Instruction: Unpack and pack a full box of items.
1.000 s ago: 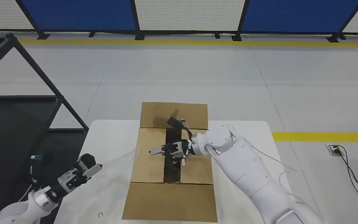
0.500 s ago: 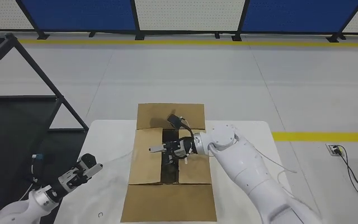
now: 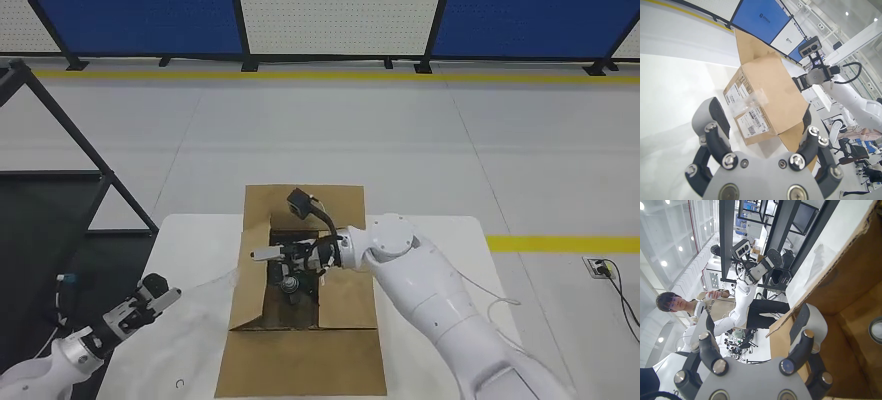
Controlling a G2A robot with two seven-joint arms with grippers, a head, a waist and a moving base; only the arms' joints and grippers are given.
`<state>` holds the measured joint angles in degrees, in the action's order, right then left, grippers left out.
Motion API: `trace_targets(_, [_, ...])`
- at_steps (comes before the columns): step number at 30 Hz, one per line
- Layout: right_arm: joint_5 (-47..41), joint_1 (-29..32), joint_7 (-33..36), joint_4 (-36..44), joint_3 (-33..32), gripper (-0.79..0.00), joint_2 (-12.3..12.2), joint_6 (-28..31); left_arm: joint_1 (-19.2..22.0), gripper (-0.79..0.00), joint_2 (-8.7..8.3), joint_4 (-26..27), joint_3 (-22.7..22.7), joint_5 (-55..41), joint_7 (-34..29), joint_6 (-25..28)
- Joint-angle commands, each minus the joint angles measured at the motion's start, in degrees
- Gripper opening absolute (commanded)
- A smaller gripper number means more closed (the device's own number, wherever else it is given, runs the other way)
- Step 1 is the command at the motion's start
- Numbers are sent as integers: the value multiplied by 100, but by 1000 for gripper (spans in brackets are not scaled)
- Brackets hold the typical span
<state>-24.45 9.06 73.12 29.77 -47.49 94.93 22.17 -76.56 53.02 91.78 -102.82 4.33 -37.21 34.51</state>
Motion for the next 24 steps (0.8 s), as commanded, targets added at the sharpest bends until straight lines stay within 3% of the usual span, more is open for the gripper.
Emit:
trace_targets(1, [-21,-47,-32,-6,70,0,75,22,-29,0,-2,-18,-46,-17,77,-42])
trace_targets(12, [-268,-374,-211,-239,452,0,589,189,-139,0,-2,-69,-220,-180,381,-493])
trace_targets(24, [-255,-271,-316,-196,439,0,578,209,-139,0,-2,-69,-220,-180,381,-493])
